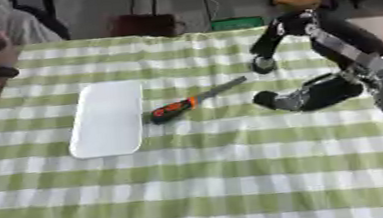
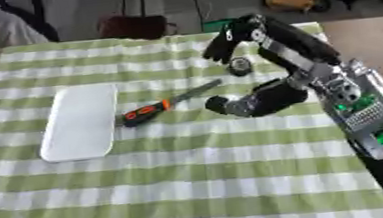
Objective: Pick up objects on the table and place them in the box.
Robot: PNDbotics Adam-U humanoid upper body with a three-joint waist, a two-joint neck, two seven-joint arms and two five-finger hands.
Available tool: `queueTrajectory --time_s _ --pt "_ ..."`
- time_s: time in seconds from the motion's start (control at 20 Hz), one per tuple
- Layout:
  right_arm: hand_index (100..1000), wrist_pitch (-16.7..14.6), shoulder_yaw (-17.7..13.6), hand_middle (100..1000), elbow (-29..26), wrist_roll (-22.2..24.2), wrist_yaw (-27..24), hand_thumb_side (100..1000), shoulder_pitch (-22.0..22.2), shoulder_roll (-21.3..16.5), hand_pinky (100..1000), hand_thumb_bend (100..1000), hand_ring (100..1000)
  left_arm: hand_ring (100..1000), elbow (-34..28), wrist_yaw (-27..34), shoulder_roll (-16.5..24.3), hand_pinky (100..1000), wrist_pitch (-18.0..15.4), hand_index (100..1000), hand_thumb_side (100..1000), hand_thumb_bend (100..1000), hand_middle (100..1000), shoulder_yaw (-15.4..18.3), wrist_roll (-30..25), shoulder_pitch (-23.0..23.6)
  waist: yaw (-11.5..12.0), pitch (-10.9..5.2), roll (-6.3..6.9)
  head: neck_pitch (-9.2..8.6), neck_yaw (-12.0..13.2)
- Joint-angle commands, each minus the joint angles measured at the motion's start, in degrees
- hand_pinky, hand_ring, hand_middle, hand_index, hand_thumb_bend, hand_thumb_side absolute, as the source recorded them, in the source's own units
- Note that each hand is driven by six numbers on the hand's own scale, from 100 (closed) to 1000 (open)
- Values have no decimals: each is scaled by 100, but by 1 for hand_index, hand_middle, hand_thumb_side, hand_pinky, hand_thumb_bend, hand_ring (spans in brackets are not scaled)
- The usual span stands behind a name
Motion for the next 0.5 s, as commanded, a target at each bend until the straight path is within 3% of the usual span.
queueTrajectory --time_s 0.05,0.5 --pt "714 21 64 574 183 186 -155 283 -249 -328 707 539 582 792 -118 24 46 625 -8 843 761 615 863 -28 -47 -73 56 -99 -7 -7 -52" --pt "721 -205 504 589 1870 887 44 276 -1257 -233 717 538 599 792 -119 87 -8 624 -13 842 765 612 864 -148 -181 -140 471 -32 -54 -57 -251"
